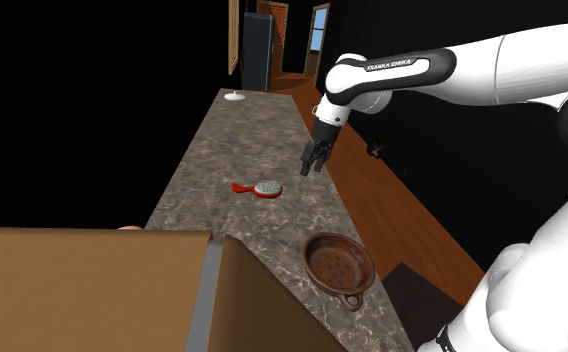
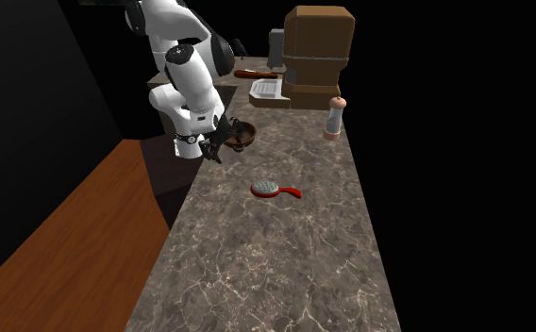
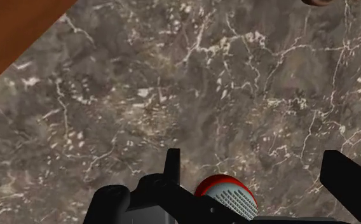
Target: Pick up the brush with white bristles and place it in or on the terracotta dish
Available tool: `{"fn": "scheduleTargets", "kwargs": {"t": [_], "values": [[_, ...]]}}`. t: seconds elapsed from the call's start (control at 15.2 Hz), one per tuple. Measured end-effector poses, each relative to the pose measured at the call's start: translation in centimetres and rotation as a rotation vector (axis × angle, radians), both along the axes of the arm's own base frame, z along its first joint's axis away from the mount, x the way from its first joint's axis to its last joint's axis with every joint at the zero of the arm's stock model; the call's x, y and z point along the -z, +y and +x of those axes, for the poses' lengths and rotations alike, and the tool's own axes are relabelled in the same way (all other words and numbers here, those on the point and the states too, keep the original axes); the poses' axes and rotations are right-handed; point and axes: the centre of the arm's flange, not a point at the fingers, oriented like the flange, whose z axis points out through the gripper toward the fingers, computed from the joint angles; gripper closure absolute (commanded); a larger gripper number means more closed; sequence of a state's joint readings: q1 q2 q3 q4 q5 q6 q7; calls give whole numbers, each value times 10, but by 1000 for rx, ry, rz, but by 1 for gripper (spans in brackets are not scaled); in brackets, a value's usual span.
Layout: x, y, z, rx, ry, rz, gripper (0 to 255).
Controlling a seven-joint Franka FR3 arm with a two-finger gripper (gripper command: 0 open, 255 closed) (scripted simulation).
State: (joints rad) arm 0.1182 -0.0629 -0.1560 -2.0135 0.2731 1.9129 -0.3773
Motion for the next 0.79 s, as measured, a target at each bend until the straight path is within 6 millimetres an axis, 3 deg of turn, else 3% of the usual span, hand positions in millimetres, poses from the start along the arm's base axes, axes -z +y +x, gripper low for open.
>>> {"fn": "scheduleTargets", "kwargs": {"t": [0.79], "values": [[71, 53, 132, -235, -34, 102, 0]]}}
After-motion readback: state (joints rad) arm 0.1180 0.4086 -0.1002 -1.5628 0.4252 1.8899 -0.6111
